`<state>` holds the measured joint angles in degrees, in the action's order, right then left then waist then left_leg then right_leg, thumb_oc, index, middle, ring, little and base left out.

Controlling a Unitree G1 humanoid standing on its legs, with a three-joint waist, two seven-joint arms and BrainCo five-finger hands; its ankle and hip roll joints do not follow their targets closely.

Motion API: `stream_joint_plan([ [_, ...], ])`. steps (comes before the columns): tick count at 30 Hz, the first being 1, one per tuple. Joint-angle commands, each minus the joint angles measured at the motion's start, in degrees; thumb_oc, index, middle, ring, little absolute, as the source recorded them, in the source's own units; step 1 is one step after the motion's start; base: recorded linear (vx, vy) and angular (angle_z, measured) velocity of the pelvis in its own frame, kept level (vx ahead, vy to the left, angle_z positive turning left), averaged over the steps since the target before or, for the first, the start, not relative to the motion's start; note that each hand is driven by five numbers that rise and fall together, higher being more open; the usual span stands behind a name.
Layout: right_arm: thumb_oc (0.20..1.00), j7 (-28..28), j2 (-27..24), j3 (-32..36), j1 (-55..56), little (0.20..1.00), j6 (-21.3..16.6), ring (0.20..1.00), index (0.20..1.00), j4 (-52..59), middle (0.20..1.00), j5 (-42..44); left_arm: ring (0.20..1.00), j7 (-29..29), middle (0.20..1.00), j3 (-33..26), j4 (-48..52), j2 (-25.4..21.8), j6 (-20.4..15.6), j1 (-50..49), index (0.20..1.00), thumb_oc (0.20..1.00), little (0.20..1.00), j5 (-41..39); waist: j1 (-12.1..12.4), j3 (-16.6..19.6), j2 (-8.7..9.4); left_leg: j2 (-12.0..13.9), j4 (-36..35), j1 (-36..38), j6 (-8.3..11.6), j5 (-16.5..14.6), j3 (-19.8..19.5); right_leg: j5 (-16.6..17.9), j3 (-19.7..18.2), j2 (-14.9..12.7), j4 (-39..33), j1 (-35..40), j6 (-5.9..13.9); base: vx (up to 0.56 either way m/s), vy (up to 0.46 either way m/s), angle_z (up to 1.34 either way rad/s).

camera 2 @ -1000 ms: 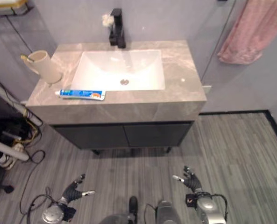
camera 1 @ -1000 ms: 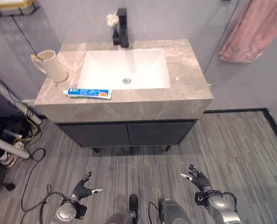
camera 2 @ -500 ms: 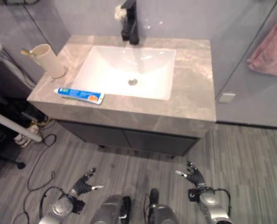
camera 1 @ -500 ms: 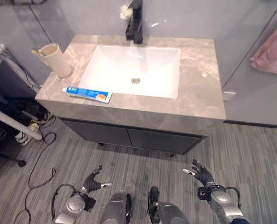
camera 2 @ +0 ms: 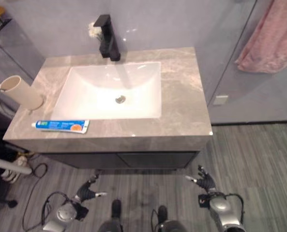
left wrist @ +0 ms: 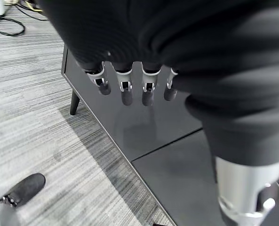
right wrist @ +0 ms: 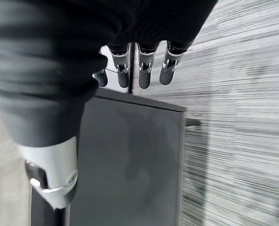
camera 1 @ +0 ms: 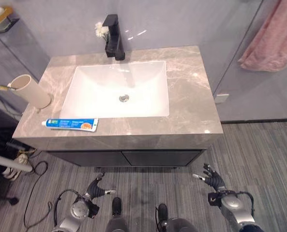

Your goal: Put brush and paste in cup on sink, flatten towel.

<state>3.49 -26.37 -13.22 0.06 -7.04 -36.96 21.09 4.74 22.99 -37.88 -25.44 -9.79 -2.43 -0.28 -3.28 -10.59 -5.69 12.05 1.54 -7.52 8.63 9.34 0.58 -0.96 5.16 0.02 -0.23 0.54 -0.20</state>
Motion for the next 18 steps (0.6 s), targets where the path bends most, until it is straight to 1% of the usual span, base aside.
stream_joint_plan([
  [1, 1.000, 0.8, -0.2, 0.7, -0.3, 1.000, -1.5, 1.000, 1.000, 4.2, 1.000, -2.3, 1.000, 0.5, 1.000, -0.7, 4.9, -3.7, -1.9, 0.8, 1.000, 1.000, 1.000, 3.1, 0.8, -0.3, 2.33, -3.9, 10.0, -5.3, -2.03, -8.8, 1.2, 0.5, -3.3, -13.6, 1.9, 0.1, 9.26, 0.17, 0.604, 0.12],
  [2, 1.000, 1.6, 0.3, 1.1, -0.9, 1.000, -1.8, 1.000, 1.000, 4.7, 1.000, -2.9, 1.000, 1.0, 1.000, -0.2, 6.1, -6.0, -2.4, 1.3, 1.000, 1.000, 1.000, 5.0, 1.0, -0.2, 2.56, -5.7, 11.6, -6.2, -3.01, -10.7, 2.0, 2.2, -3.5, -15.5, 2.2, -1.0, 10.14, 0.05, 0.246, -0.01],
  [3, 1.000, 1.6, 0.3, 1.1, -1.0, 1.000, -1.8, 1.000, 1.000, 4.7, 1.000, -2.9, 1.000, 1.0, 1.000, -0.2, 6.1, -6.1, -2.4, 1.3, 1.000, 1.000, 1.000, 5.0, 1.1, -0.2, 2.63, -5.8, 11.7, -6.3, -3.07, -10.8, 2.1, 2.2, -3.6, -15.6, 2.2, -1.2, 10.19, 0.05, 0.353, -0.05],
  [4, 1.000, 1.7, 0.5, 1.1, -1.5, 1.000, -1.9, 1.000, 1.000, 5.2, 1.000, -3.1, 1.000, 1.3, 1.000, -0.4, 6.1, -6.8, -2.5, 1.3, 1.000, 1.000, 1.000, 5.3, 1.3, -0.2, 2.81, -6.5, 11.9, -6.7, -3.72, -11.6, 2.5, 3.5, -3.7, -16.6, 2.5, -2.2, 10.73, 0.00, 0.233, -0.17],
  [5, 1.000, 1.8, 0.9, 0.7, -1.9, 1.000, -1.9, 1.000, 1.000, 5.5, 1.000, -3.4, 1.000, 1.6, 1.000, -0.8, 6.6, -7.7, -2.6, 1.3, 1.000, 1.000, 1.000, 5.2, 1.5, -0.3, 3.20, -7.3, 11.9, -6.9, -4.50, -12.0, 3.2, 6.0, -3.8, -17.6, 2.9, -3.4, 11.33, -0.01, 0.308, -0.14],
  [6, 1.000, 2.0, 1.2, 0.3, -2.2, 1.000, -1.8, 1.000, 1.000, 5.5, 1.000, -4.4, 1.000, 1.6, 1.000, -1.0, 6.6, -8.3, -2.6, 1.4, 1.000, 1.000, 1.000, 5.3, 1.8, -0.5, 3.38, -7.8, 11.4, -6.8, -5.12, -11.9, 3.6, 7.8, -3.5, -18.1, 3.7, -4.6, 11.57, -0.01, 0.347, -0.19],
  [7, 1.000, 2.4, 1.2, -0.3, -2.7, 1.000, -2.0, 1.000, 1.000, 5.7, 1.000, -6.1, 1.000, 1.9, 1.000, -1.2, 6.3, -8.8, -2.8, 1.2, 1.000, 1.000, 1.000, 5.1, 2.0, -0.3, 3.37, -8.4, 9.1, -6.0, -5.77, -11.2, 4.3, 10.3, -3.2, -19.1, 4.8, -5.7, 11.90, 0.00, 0.307, -0.16],
  [8, 1.000, 2.8, 1.1, -0.6, -3.0, 1.000, -1.8, 1.000, 1.000, 6.0, 1.000, -6.4, 1.000, 2.1, 1.000, -1.4, 6.4, -9.1, -3.0, 1.2, 1.000, 1.000, 1.000, 5.1, 2.1, -0.6, 3.18, -8.9, 7.7, -5.4, -6.29, -11.0, 4.2, 11.8, -2.9, -19.5, 6.2, -6.7, 11.45, -0.01, 0.371, -0.15],
  [9, 1.000, 2.6, 1.1, -1.3, -4.0, 1.000, -1.8, 1.000, 1.000, 6.8, 1.000, -7.0, 1.000, 2.2, 1.000, -1.5, 6.5, -9.6, -3.1, 1.4, 1.000, 1.000, 1.000, 5.3, 2.2, -1.0, 2.81, -9.0, 5.1, -4.5, -6.54, -10.0, 4.9, 12.7, -1.5, -19.7, 7.7, -8.0, 11.38, -0.03, 0.295, -0.02],
  [10, 1.000, 2.4, 1.1, -1.8, -4.5, 1.000, -1.8, 1.000, 1.000, 7.0, 1.000, -7.0, 1.000, 2.1, 1.000, -1.6, 6.3, -10.1, -3.2, 1.5, 1.000, 1.000, 1.000, 5.6, 2.3, -1.4, 2.77, -9.2, 3.3, -3.7, -6.73, -9.3, 5.1, 12.4, 0.1, -19.4, 8.7, -8.7, 10.96, -0.03, 0.295, -0.03],
  [11, 1.000, 2.2, 1.1, -2.2, -4.9, 1.000, -1.7, 1.000, 1.000, 6.8, 1.000, -7.4, 1.000, 1.8, 1.000, -1.5, 6.0, -10.2, -3.2, 1.5, 1.000, 1.000, 1.000, 5.8, 2.5, -1.5, 2.67, -9.3, 1.4, -2.9, -6.86, -8.7, 5.7, 11.4, 2.6, -19.1, 9.5, -8.8, 10.90, -0.01, 0.234, -0.16],
  [12, 1.000, 1.9, 1.1, -2.8, -5.1, 1.000, -1.7, 1.000, 1.000, 6.7, 1.000, -7.6, 1.000, 1.6, 1.000, -1.4, 5.9, -10.1, -3.1, 1.2, 1.000, 1.000, 1.000, 6.4, 2.3, -1.4, 2.68, -9.5, 0.0, -2.2, -7.01, -8.1, 5.7, 9.7, 2.9, -17.3, 10.6, -9.2, 10.53, 0.02, 0.287, -0.37],
  [13, 1.000, 2.0, 1.2, -3.0, -5.1, 1.000, -2.0, 1.000, 1.000, 6.8, 1.000, -7.4, 1.000, 1.5, 1.000, -1.7, 5.4, -10.3, -3.0, 1.1, 1.000, 1.000, 1.000, 7.0, 2.4, -1.5, 3.00, -9.9, -1.4, -1.3, -7.27, -7.5, 6.6, 5.3, 3.7, -12.6, 11.4, -10.5, 9.52, 0.02, 0.208, -0.34],
  [14, 1.000, 2.0, 1.2, -3.1, -5.0, 1.000, -2.0, 1.000, 1.000, 6.8, 1.000, -7.4, 1.000, 1.5, 1.000, -1.7, 5.4, -10.3, -3.0, 1.1, 1.000, 1.000, 1.000, 7.0, 2.4, -1.5, 3.01, -9.9, -1.5, -1.2, -7.24, -7.5, 6.6, 5.3, 3.7, -12.6, 11.4, -10.5, 9.49, 0.05, 0.194, -0.19],
  [15, 1.000, 2.2, 1.5, -3.1, -4.9, 1.000, -2.6, 1.000, 1.000, 6.7, 1.000, -6.3, 1.000, 2.3, 1.000, -2.9, 5.3, -10.6, -2.7, 0.2, 1.000, 1.000, 1.000, 8.2, 2.9, -1.8, 3.54, -10.3, -0.9, -0.4, -7.48, -8.4, 7.1, 1.3, 5.8, -8.5, 11.9, -10.4, 8.12, 0.03, 0.063, 0.02],
  [16, 1.000, 2.2, 1.5, -3.1, -4.9, 1.000, -2.6, 1.000, 1.000, 6.7, 1.000, -6.3, 1.000, 2.3, 1.000, -2.9, 5.3, -10.6, -2.7, 0.2, 1.000, 1.000, 1.000, 8.2, 2.9, -1.8, 3.53, -10.2, -0.9, -0.6, -7.47, -8.2, 7.1, 1.4, 5.8, -8.5, 11.8, -10.5, 8.07, 0.05, 0.102, -0.03],
  [17, 1.000, 2.1, 2.0, -2.8, -4.6, 1.000, -3.2, 1.000, 1.000, 6.8, 1.000, -4.5, 1.000, 2.6, 1.000, -3.8, 6.3, -11.5, -2.9, -0.8, 1.000, 1.000, 1.000, 8.9, 3.0, -2.2, 3.90, -10.7, -0.3, -0.1, -7.71, -8.9, 7.7, 0.7, 6.2, -6.6, 11.7, -10.7, 7.53, 0.04, 0.045, -0.04],
  [18, 1.000, 1.4, 2.5, -2.4, -3.8, 1.000, -3.7, 1.000, 1.000, 7.2, 1.000, -2.1, 1.000, 2.4, 1.000, -5.2, 8.0, -12.4, -2.8, -2.2, 1.000, 1.000, 1.000, 8.9, 3.3, -2.2, 4.19, -11.0, 0.0, -0.1, -7.75, -9.2, 7.9, 0.6, 6.1, -5.9, 10.5, -10.3, 7.26, 0.06, 0.049, -0.21],
])
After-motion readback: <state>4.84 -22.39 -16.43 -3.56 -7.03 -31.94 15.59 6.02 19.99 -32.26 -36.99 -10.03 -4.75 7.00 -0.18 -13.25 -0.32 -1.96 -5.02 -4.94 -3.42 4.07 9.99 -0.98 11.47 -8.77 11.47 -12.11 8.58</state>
